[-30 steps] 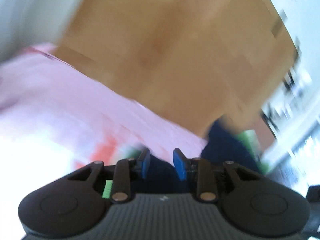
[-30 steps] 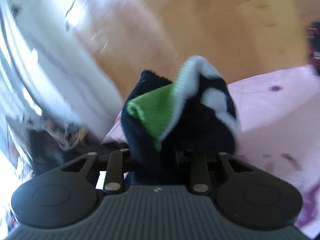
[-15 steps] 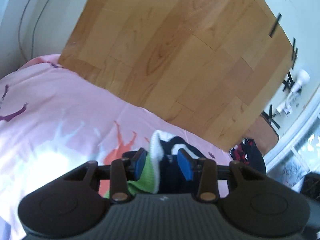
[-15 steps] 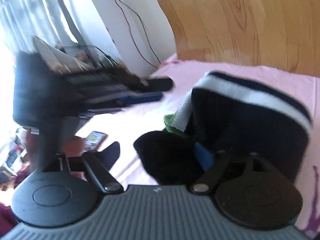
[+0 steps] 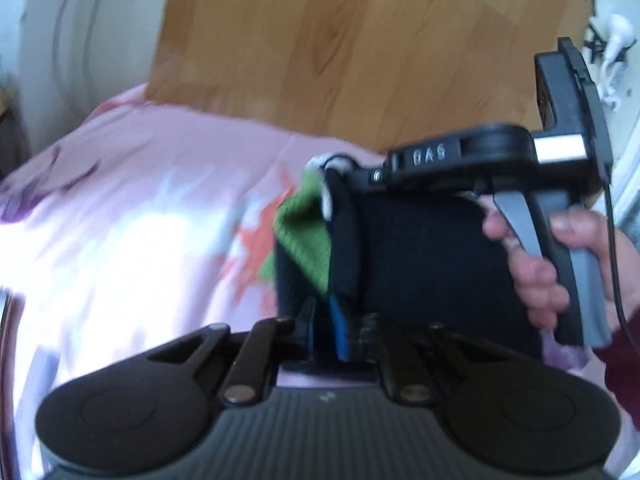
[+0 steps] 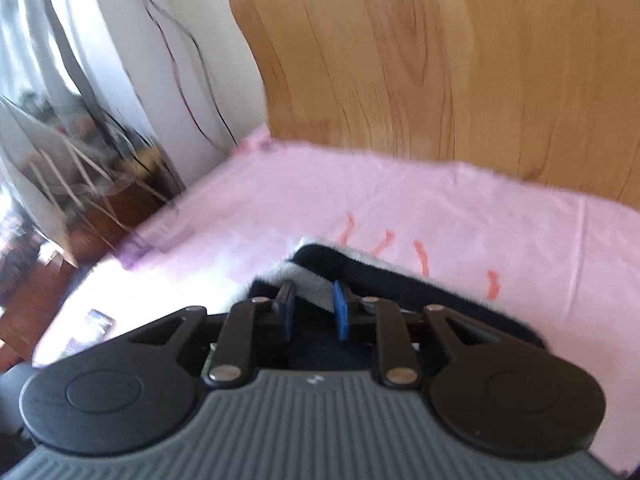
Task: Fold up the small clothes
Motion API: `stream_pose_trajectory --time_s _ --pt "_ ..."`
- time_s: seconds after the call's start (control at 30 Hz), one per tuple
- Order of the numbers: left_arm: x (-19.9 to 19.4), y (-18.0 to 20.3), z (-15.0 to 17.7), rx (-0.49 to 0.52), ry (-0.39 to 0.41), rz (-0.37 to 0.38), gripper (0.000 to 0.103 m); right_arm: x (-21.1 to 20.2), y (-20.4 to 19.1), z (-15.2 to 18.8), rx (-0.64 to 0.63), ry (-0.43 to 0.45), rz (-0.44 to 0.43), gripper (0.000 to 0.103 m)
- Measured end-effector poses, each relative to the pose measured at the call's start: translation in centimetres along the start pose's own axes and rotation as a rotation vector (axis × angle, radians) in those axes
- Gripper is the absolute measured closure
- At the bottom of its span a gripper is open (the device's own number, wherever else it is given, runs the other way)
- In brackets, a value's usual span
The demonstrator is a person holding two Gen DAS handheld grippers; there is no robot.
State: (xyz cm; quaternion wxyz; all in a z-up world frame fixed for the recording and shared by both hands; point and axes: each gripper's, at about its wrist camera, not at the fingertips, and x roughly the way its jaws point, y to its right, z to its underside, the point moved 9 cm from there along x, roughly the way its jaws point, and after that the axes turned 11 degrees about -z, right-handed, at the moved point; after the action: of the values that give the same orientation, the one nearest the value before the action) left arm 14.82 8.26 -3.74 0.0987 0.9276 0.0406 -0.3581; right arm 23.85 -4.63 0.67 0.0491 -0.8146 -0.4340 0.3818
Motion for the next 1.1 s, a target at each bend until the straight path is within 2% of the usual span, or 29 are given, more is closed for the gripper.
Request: stream_pose_trajectory --time_s 0.1,0.2,0.27,0.3,0.33,0.37,0.4,0.43,0.47,0.5,0.53,0.6,0.7,0.8,0.87,0.97,1.0,1.03,1.1 --pt "0.0 -0.7 0.0 -0.045 -0.012 0.024 0.094 -0.4 -0.4 0.4 0.002 0.027 0.002 0.083" --pt "0.0 -0.3 -0.4 -0.015 -0.015 0.014 0.093 -1.0 -0.5 0.5 -0.014 0.043 0.004 0.082" --pt "-0.6 -0.3 -1.0 -0.006 -0.013 0.031 0.091 -1.7 -0.6 0.5 0.005 0.063 -0.035 0.078" --pt "-1.2 -0.6 -1.5 -0.013 -0.001 0.047 0.085 -2.7 -0.7 0.3 0.033 0.082 -0.065 0.072" --pt "-1.8 -0.8 -2.1 -0.024 0.022 0.054 0.079 -3.9 -0.9 0.2 0.058 0.114 -0.097 0.056" --pt "-2.5 -1.1 -2.9 -0.035 0.056 0.053 0.059 -5.3 -1.0 0.0 0.072 0.162 -0.118 0.048" --pt "-3.1 -1.5 -3.9 -0.047 0.095 0.04 0.032 -7.1 -1.0 0.0 0.079 0.222 -0.123 0.036" --pt "-3.4 -1.6 -4.6 -0.054 0.124 0.027 0.018 -8.7 -0.9 0.0 0.087 0.277 -0.11 0.028" --pt "-3.5 -1.6 -5.2 -0.055 0.145 0.02 0.004 -10.1 -0.6 0.3 0.097 0.315 -0.093 0.026" --pt "-3.4 -1.2 -5.9 -0.043 0.162 0.014 0.0 -11.3 -0.2 0.8 0.109 0.34 -0.077 0.022" --pt "-3.1 -0.6 -6.2 -0.016 0.161 0.016 0.0 -12.1 0.5 1.6 0.137 0.351 -0.056 0.017" --pt "-1.5 0.6 -6.5 0.046 0.127 0.023 0.0 -12.7 1.9 3.5 0.209 0.341 -0.035 0.015" --pt "2.1 1.3 -5.9 0.076 0.007 0.046 0.0 -12.5 3.7 6.7 0.329 0.286 -0.069 0.015" --pt "5.0 1.1 -4.3 0.024 -0.118 0.09 0.0 -11.7 4.4 9.1 0.406 0.235 -0.097 0.015" --pt "5.8 1.2 -3.3 -0.037 -0.171 0.174 0.0 -10.7 4.5 10.1 0.419 0.198 -0.109 0.015" --pt "5.7 1.5 -2.7 -0.078 -0.124 0.239 0.001 -9.3 3.7 9.5 0.402 0.201 -0.171 0.014" --pt "5.8 1.9 -2.6 -0.093 -0.118 0.276 0.009 -8.6 3.5 9.1 0.393 0.183 -0.191 0.016" --pt "5.7 1.7 -2.7 -0.106 -0.094 0.253 0.016 -7.7 3.2 8.3 0.372 0.18 -0.178 0.02" --pt "6.4 1.1 -3.4 -0.139 -0.102 0.251 0.031 -6.3 3.1 6.8 0.363 0.166 -0.167 0.026"
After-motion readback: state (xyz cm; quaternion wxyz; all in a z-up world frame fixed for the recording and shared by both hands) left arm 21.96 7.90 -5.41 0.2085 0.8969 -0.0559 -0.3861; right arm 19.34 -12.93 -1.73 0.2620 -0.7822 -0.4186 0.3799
